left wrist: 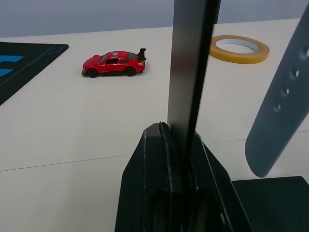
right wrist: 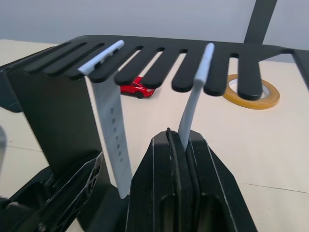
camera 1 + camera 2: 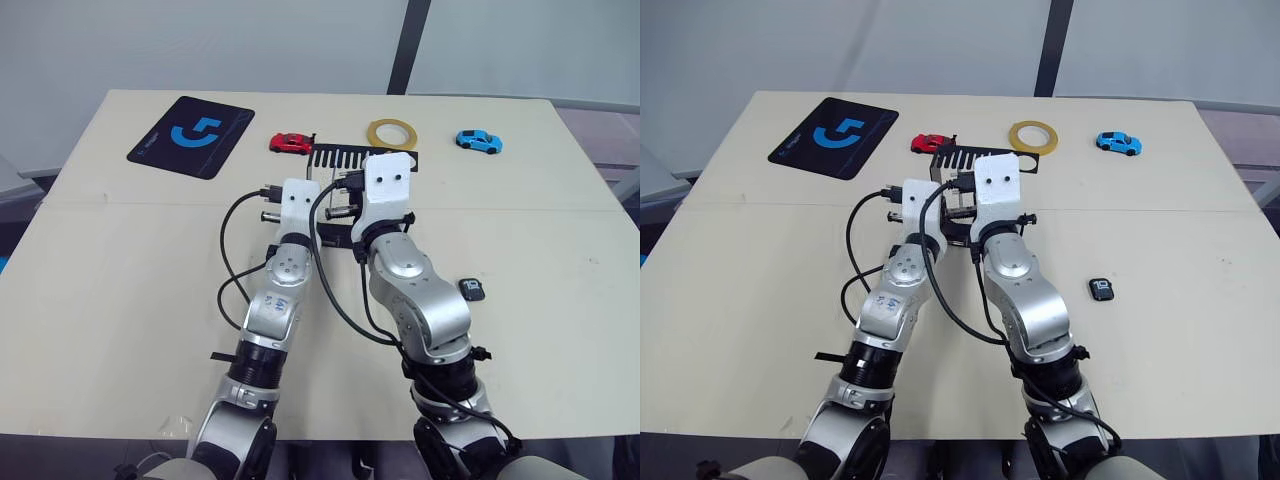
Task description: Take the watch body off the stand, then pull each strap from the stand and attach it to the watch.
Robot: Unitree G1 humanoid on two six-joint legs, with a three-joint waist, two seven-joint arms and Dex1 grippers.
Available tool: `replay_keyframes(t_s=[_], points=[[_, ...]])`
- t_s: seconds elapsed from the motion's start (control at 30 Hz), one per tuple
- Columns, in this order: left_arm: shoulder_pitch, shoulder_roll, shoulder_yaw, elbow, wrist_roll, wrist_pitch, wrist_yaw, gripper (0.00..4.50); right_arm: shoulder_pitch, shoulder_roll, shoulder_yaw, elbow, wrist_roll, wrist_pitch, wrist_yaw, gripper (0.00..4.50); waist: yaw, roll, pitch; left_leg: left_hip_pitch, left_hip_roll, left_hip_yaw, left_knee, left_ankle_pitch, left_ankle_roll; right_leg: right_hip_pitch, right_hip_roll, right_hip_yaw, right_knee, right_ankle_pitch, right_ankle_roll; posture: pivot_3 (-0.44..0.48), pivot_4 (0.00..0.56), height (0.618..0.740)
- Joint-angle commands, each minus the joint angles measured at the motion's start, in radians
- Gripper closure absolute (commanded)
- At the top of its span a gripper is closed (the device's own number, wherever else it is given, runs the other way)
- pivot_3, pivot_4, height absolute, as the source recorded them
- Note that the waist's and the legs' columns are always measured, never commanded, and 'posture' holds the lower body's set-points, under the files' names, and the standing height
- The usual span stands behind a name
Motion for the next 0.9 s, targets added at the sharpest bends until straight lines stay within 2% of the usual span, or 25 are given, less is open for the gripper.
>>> replay_keyframes(t_s=[0.03,0.9], points=[[-0.021,-0.048,-0.008,0.016,-0.005,-0.013,-0.001,4.50,0.001,-0.002,0.011,-0.081,-0.021,0.012,0.024,4.46,0.002,0.000,0.000,0.000,0.000,0.000,0.000,0.000,0.000,0.000,0.000,0.000,0.000,0.000,0.000,0.000,0.150,0.732],[-0.022,-0.052,-0.011,0.031,-0.012,-0.022,-0.010,4.50,0.074,-0.021,0.019,-0.242,-0.105,0.125,0.075,4.46,0.002,0.000,0.000,-0.001,0.000,-0.001,-0.001,0.000,0.000,0.000,0.000,-0.001,-0.002,0.000,0.000,0.000,0.150,0.732]])
